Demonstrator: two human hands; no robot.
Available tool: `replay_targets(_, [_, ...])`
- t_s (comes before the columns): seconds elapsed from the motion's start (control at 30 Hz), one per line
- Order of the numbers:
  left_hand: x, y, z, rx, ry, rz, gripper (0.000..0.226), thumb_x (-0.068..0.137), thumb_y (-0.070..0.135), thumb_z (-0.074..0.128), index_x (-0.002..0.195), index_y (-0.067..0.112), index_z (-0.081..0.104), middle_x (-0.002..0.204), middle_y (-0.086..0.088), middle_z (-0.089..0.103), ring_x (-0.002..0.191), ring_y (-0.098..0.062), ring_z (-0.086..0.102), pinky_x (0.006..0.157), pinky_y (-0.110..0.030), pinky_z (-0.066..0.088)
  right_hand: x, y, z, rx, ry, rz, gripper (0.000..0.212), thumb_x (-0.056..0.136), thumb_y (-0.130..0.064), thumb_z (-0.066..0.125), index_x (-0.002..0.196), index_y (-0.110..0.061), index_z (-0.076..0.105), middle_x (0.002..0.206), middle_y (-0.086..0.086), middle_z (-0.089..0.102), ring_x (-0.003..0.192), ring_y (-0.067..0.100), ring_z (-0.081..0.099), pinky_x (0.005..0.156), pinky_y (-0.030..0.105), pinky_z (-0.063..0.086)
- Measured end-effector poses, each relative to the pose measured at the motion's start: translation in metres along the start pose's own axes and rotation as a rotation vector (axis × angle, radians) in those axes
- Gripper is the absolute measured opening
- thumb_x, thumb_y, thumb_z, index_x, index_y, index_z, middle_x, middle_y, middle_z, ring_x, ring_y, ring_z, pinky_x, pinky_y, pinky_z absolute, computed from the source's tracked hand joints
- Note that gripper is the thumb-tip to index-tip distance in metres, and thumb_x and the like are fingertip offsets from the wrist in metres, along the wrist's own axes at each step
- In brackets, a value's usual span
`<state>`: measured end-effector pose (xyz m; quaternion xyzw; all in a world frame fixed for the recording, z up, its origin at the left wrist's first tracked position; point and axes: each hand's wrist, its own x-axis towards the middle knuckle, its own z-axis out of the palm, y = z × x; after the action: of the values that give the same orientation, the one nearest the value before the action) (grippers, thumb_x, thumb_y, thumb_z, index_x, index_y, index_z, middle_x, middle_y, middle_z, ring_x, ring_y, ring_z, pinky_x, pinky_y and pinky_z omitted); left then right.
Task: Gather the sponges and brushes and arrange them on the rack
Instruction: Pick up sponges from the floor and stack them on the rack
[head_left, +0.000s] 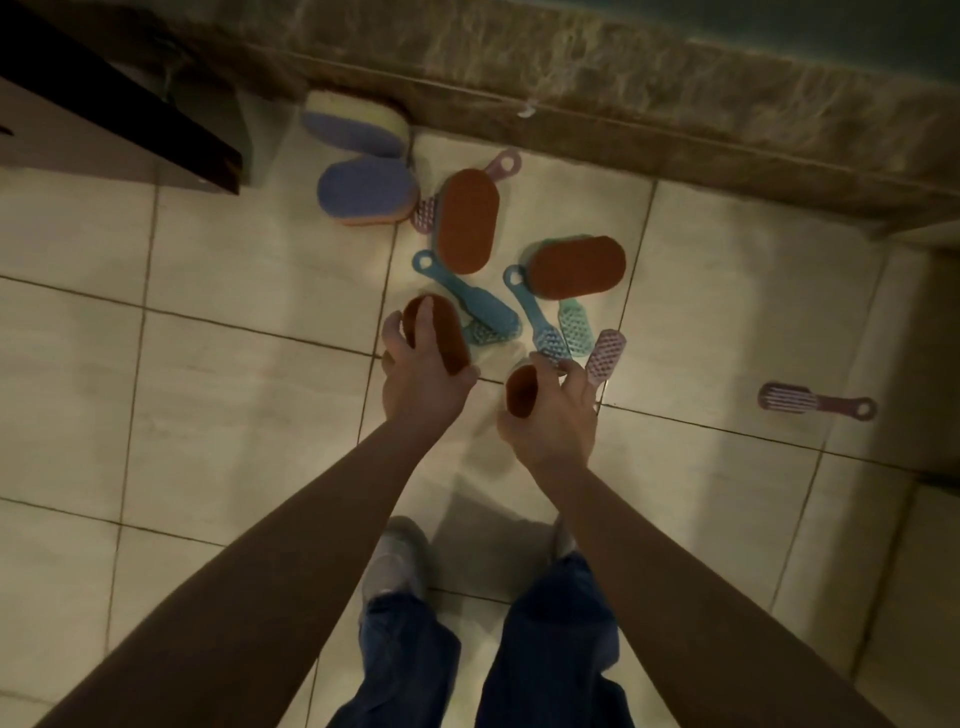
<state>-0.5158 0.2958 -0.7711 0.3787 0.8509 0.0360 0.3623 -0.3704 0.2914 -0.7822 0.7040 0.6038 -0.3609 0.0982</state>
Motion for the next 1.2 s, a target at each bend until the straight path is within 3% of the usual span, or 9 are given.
replay_targets(0.17, [0.014, 0.003, 0.016, -0.019, 0.081, -0.066, 0.107, 0.073, 0.041, 0.077, 0.148, 0.033, 0.002, 0.153, -0.008, 0.010, 0.133, -0.036, 0.032, 0.097, -0.051, 0.043, 0.011, 0.008, 0.011, -0.054, 0.027, 0.029, 0.083, 0.070, -0.043, 0.076, 0.141, -0.035, 0.032, 0.139, 0.005, 0.035, 0.130, 0.029, 0.034, 0.101, 0.046, 0.043])
replay_targets(0.37, [0.026, 0.002, 0.026, 0.009, 0.087, -0.129, 0.109, 0.069, 0.038, 0.078, 0.148, 0.030, 0.003, 0.147, -0.009, 0.019, 0.130, -0.035, 0.032, 0.097, -0.051, 0.042, 0.018, 0.008, 0.017, -0.069, 0.051, -0.001, 0.083, 0.067, -0.040, 0.079, 0.136, -0.035, 0.032, 0.131, 0.005, 0.036, 0.122, 0.030, 0.039, 0.095, 0.046, 0.048])
replay_targets(0.6, [-0.001, 0.006, 0.000, -0.098, 0.127, -0.149, 0.101, 0.066, 0.037, 0.074, 0.145, 0.025, 0.012, 0.141, -0.010, 0.027, 0.125, -0.035, 0.034, 0.093, -0.053, 0.044, -0.001, -0.011, -0.006, 0.160, 0.022, 0.049, 0.088, 0.060, -0.045, 0.077, 0.136, -0.031, 0.035, 0.131, 0.002, 0.041, 0.123, 0.026, 0.039, 0.096, 0.045, 0.048])
replay_targets(0.77, [-0.063, 0.026, -0.057, -0.190, 0.102, -0.162, 0.088, 0.073, 0.037, 0.069, 0.144, 0.023, 0.017, 0.139, -0.009, 0.033, 0.123, -0.030, 0.038, 0.094, -0.051, 0.043, -0.050, -0.037, -0.065, 0.429, 0.008, 0.157, 0.084, 0.068, -0.041, 0.077, 0.141, -0.018, 0.040, 0.133, 0.002, 0.053, 0.125, 0.024, 0.047, 0.102, 0.044, 0.045])
replay_targets(0.9, [-0.124, 0.057, -0.117, -0.370, -0.009, -0.175, 0.065, 0.084, 0.039, 0.055, 0.139, 0.020, 0.025, 0.136, -0.010, 0.042, 0.119, -0.031, 0.045, 0.098, -0.053, 0.043, -0.105, -0.063, -0.138, 0.742, -0.024, 0.322, 0.048, 0.079, -0.038, 0.070, 0.114, -0.026, 0.040, 0.119, 0.001, 0.057, 0.105, 0.023, 0.056, 0.084, 0.033, 0.046])
replay_targets(0.97, [-0.154, 0.078, -0.149, -0.458, -0.084, -0.180, 0.059, 0.085, 0.043, 0.047, 0.136, 0.021, 0.028, 0.132, -0.012, 0.048, 0.114, -0.031, 0.051, 0.096, -0.053, 0.045, -0.132, -0.074, -0.178, 0.818, -0.030, 0.361, 0.039, 0.083, -0.036, 0.066, 0.107, -0.026, 0.037, 0.117, 0.004, 0.058, 0.100, 0.023, 0.057, 0.086, 0.037, 0.048])
replay_targets(1.07, [-0.198, 0.114, -0.198, -0.542, -0.153, -0.145, 0.048, 0.085, 0.043, 0.040, 0.129, 0.025, 0.034, 0.122, -0.007, 0.054, 0.101, -0.024, 0.057, 0.084, -0.043, 0.050, -0.175, -0.091, -0.240, 0.892, -0.029, 0.388, 0.033, 0.087, -0.036, 0.060, 0.107, -0.020, 0.041, 0.111, 0.006, 0.058, 0.103, 0.027, 0.058, 0.096, 0.048, 0.048])
replay_targets(1.13, [-0.226, 0.137, -0.230, -0.569, -0.180, -0.102, 0.038, 0.084, 0.042, 0.038, 0.120, 0.031, 0.037, 0.109, 0.002, 0.055, 0.088, -0.011, 0.057, 0.068, -0.030, 0.047, -0.206, -0.103, -0.279, 0.955, -0.022, 0.417, 0.033, 0.088, -0.036, 0.058, 0.110, -0.016, 0.043, 0.109, 0.006, 0.058, 0.104, 0.028, 0.058, 0.098, 0.050, 0.047])
replay_targets(1.2, [-0.253, 0.159, -0.261, -0.562, -0.187, -0.055, 0.027, 0.089, 0.039, 0.039, 0.115, 0.034, 0.037, 0.103, 0.006, 0.054, 0.084, -0.003, 0.055, 0.064, -0.025, 0.044, -0.238, -0.115, -0.317, 1.021, -0.003, 0.434, 0.037, 0.089, -0.036, 0.056, 0.115, -0.012, 0.045, 0.112, 0.008, 0.059, 0.105, 0.028, 0.058, 0.098, 0.049, 0.047])
